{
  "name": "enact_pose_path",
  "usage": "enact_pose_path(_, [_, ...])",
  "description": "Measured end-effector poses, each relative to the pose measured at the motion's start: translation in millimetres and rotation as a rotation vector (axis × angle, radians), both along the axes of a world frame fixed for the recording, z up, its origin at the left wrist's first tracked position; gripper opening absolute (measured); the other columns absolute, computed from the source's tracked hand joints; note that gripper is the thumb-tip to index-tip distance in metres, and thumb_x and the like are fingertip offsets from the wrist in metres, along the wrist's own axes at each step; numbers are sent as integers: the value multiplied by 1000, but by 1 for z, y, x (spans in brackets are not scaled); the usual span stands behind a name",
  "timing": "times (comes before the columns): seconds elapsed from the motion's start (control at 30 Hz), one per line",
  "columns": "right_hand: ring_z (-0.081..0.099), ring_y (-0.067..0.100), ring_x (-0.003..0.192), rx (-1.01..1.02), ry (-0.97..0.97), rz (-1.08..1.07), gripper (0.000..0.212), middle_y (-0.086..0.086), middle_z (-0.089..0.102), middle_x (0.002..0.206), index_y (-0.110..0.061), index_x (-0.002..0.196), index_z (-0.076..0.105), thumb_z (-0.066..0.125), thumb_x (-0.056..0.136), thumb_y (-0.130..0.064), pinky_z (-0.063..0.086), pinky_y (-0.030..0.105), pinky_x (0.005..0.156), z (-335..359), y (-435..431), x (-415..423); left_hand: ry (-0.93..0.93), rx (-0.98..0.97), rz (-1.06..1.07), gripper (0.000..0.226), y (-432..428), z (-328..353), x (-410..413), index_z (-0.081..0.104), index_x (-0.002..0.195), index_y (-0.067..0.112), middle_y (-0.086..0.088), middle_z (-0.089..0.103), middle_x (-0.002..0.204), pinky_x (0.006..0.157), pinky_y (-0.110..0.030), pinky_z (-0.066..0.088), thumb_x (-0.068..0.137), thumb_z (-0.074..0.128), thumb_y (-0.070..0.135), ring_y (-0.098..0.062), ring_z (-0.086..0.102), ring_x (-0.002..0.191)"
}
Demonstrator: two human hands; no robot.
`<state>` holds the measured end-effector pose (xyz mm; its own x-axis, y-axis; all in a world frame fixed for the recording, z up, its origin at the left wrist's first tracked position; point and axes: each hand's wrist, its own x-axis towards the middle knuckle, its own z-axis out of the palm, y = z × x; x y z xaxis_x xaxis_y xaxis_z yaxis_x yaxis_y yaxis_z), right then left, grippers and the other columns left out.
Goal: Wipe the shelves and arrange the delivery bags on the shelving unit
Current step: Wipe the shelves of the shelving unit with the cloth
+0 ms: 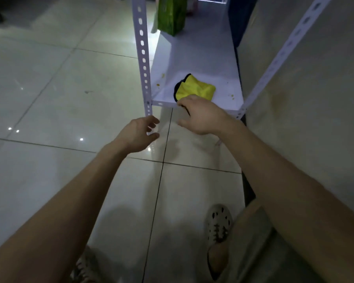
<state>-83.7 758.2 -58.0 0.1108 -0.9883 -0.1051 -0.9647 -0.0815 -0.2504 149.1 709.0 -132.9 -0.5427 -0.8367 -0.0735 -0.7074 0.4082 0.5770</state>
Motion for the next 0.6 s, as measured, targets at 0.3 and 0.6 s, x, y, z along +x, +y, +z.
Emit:
enact_pose_path(0.3, [54,36,127,67,25,-41,59,11,42,151,-16,152,46,61,98,-34,51,46,100,33,45,-16,-93,-106,59,47,75,97,21,63,141,21,0,73,129,92,-33,56,98,78,34,-18,72,108])
enact_pose_path(0.6, [50,33,133,26,-47,-90,69,12,36,157,-15,157,40,66,97,-37,48,40,104,34,12,3,-143,-257,32,50,70,116,21,61,145,22,-3,68,139,96,-41,58,99,74,38,-22,69,118])
